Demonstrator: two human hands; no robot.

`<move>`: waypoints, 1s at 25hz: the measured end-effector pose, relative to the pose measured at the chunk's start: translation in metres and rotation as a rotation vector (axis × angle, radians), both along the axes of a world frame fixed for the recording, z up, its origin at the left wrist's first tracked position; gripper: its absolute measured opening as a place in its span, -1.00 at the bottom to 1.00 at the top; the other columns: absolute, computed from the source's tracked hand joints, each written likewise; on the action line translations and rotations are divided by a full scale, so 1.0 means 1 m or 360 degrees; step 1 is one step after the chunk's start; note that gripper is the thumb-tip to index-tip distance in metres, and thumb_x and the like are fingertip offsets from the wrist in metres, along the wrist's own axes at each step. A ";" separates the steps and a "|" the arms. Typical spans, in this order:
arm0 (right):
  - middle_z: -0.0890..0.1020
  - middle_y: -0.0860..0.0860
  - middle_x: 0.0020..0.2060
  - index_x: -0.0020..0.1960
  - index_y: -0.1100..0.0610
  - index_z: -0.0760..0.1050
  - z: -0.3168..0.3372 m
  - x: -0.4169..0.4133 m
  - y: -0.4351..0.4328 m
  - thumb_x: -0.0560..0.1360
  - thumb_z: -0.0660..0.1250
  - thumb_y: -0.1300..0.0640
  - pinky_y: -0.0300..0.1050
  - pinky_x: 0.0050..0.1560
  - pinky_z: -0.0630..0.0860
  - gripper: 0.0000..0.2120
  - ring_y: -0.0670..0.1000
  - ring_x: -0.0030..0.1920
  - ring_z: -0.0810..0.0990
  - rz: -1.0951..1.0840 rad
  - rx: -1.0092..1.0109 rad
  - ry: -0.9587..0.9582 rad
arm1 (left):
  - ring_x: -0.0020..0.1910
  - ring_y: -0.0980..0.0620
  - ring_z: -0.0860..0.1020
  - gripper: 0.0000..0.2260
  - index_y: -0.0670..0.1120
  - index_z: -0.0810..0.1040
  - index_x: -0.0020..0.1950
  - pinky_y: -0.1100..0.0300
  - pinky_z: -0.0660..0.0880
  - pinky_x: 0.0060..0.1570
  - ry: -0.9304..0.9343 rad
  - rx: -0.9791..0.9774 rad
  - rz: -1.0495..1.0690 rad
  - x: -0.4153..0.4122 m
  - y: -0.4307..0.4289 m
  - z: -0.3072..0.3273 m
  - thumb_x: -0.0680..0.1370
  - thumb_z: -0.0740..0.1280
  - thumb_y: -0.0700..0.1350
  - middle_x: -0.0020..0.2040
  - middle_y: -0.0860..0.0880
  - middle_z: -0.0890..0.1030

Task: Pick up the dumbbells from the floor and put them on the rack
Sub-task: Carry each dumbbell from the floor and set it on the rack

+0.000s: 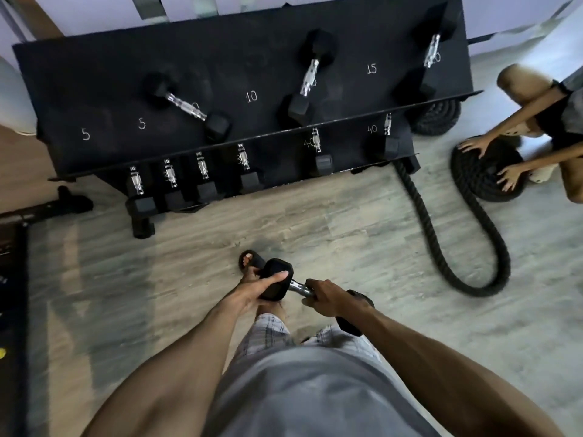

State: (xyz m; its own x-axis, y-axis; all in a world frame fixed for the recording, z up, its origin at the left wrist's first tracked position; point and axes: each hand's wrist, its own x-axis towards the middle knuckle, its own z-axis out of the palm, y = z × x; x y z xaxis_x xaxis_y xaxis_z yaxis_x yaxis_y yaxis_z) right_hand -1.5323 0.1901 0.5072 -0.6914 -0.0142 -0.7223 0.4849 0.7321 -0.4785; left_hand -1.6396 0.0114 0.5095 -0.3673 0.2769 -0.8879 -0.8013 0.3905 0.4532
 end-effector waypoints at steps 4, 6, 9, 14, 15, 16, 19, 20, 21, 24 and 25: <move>0.61 0.26 0.02 0.13 0.23 0.43 0.004 -0.091 0.017 0.55 0.31 0.06 -0.09 -0.17 0.28 -0.73 0.29 0.03 0.56 -0.0055 0.0022 -0.0024 | 0.07 -0.20 0.65 -0.15 -0.12 0.45 0.23 -0.24 0.64 -0.11 0.0026 -0.0008 -0.0034 -0.096 0.015 -0.011 0.07 0.70 0.14 0.19 -0.22 0.58; 0.61 0.26 0.01 0.13 0.22 0.42 0.010 -0.143 0.022 0.55 0.31 0.06 -0.08 -0.18 0.29 -0.73 0.28 0.01 0.57 -0.0098 0.0034 -0.0017 | 0.10 -0.19 0.62 -0.35 -0.09 0.39 0.14 -0.24 0.63 -0.07 0.0039 -0.0006 0.0016 -0.145 0.029 0.018 0.22 0.66 0.03 0.17 -0.18 0.54; 0.61 0.24 -0.05 0.09 0.20 0.43 0.017 -0.210 0.032 0.55 0.31 0.05 -0.07 -0.18 0.36 -0.76 0.25 -0.05 0.57 -0.0210 0.0025 0.0052 | 0.00 -0.05 0.60 -0.44 -0.10 0.36 0.21 0.08 0.66 -0.33 0.0173 -0.0046 0.0034 -0.214 0.050 0.030 0.37 0.58 -0.02 0.17 -0.14 0.52; 0.59 0.18 -0.08 0.09 0.19 0.49 0.029 -0.320 0.049 0.55 0.32 0.06 -0.13 -0.09 0.38 -0.78 0.14 -0.06 0.56 -0.0467 -0.0074 0.0154 | -0.05 -0.03 0.62 -0.48 -0.08 0.46 0.19 0.16 0.62 -0.36 0.0516 -0.0200 0.0120 -0.322 0.088 0.044 0.36 0.56 0.08 0.17 -0.14 0.59; 0.61 0.19 -0.06 0.11 0.19 0.49 0.028 -0.341 0.054 0.55 0.32 0.07 -0.11 -0.07 0.41 -0.78 0.15 -0.05 0.58 -0.0504 -0.0100 0.0164 | -0.05 -0.02 0.61 -0.47 -0.09 0.48 0.21 0.19 0.62 -0.37 0.0574 -0.0232 0.0093 -0.343 0.096 0.045 0.36 0.56 0.10 0.17 -0.12 0.59; 0.62 0.18 -0.05 0.12 0.18 0.49 0.027 -0.360 0.059 0.55 0.32 0.07 -0.08 -0.04 0.46 -0.77 0.15 -0.04 0.60 -0.0536 -0.0133 0.0164 | -0.03 -0.01 0.61 -0.44 -0.09 0.48 0.24 0.18 0.64 -0.34 0.0609 -0.0241 0.0061 -0.362 0.102 0.047 0.36 0.55 0.12 0.17 -0.09 0.58; 0.66 0.19 0.02 0.18 0.21 0.49 0.022 -0.418 0.077 0.53 0.33 0.03 -0.01 0.02 0.53 -0.68 0.20 0.04 0.64 -0.0497 -0.0137 0.0190 | 0.05 -0.02 0.62 -0.40 -0.08 0.45 0.31 -0.02 0.67 -0.07 0.0616 -0.0217 0.0033 -0.419 0.119 0.049 0.37 0.55 0.10 0.20 -0.09 0.55; 0.67 0.19 0.02 0.19 0.21 0.49 0.019 -0.438 0.084 0.52 0.34 0.02 0.01 0.02 0.54 -0.66 0.21 0.03 0.64 -0.0475 -0.0145 0.0165 | 0.06 -0.02 0.61 -0.40 -0.08 0.44 0.31 -0.05 0.66 -0.02 0.0616 -0.0222 0.0046 -0.437 0.124 0.048 0.38 0.55 0.09 0.20 -0.08 0.55; 0.67 0.19 0.00 0.18 0.21 0.49 0.016 -0.458 0.090 0.52 0.35 0.01 0.05 0.03 0.57 -0.66 0.21 0.01 0.65 -0.0449 -0.0167 0.0138 | 0.07 -0.02 0.61 -0.40 -0.08 0.43 0.32 -0.05 0.66 0.00 0.0613 -0.0243 0.0057 -0.453 0.129 0.046 0.38 0.54 0.10 0.20 -0.08 0.55; 0.69 0.21 -0.06 0.17 0.20 0.48 0.008 -0.512 0.106 0.50 0.37 0.01 0.12 -0.01 0.62 -0.66 0.18 -0.12 0.67 -0.0364 -0.0216 0.0057 | 0.07 0.00 0.61 -0.41 -0.07 0.41 0.34 -0.02 0.65 0.03 0.0580 -0.0284 0.0084 -0.497 0.139 0.042 0.41 0.52 0.11 0.18 -0.05 0.53; 0.69 0.21 -0.08 0.16 0.20 0.48 0.006 -0.526 0.110 0.51 0.37 0.02 0.13 -0.04 0.63 -0.68 0.15 -0.17 0.66 -0.0334 -0.0219 0.0035 | 0.05 0.01 0.61 -0.41 -0.07 0.40 0.35 -0.02 0.65 0.04 0.0570 -0.0287 0.0095 -0.507 0.140 0.042 0.42 0.50 0.11 0.17 -0.05 0.53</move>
State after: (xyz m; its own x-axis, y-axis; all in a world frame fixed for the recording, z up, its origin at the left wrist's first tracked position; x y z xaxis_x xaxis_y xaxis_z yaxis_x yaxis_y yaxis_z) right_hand -2.0584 0.3003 0.5131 -0.7050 0.0343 -0.7084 0.6079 0.5437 -0.5787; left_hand -2.1469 0.1514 0.5511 -0.6728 0.0974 -0.7334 -0.6289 0.4469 0.6363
